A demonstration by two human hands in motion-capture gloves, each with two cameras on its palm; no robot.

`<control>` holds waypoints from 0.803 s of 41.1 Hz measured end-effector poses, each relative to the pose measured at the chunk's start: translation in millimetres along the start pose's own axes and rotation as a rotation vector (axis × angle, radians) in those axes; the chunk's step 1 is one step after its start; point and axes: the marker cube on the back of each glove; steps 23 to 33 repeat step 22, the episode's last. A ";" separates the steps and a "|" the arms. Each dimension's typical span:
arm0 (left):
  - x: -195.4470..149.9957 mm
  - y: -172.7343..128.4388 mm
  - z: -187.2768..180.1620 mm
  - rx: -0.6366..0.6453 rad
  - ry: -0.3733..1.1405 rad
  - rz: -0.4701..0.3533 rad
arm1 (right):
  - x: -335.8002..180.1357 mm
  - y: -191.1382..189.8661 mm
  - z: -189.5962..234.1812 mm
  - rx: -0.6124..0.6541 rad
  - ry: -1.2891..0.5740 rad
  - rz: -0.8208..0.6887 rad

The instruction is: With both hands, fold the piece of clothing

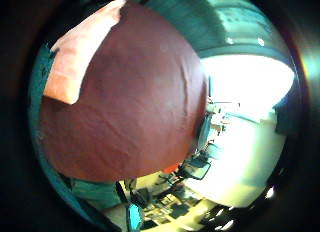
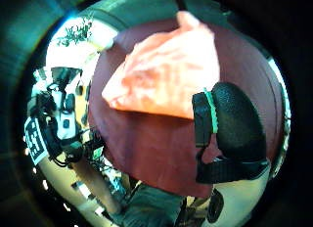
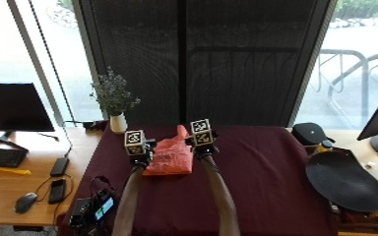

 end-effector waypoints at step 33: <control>58.9 12.7 -11.7 0.037 -0.015 0.092 | 111.3 -0.3 16.5 0.166 -0.075 0.207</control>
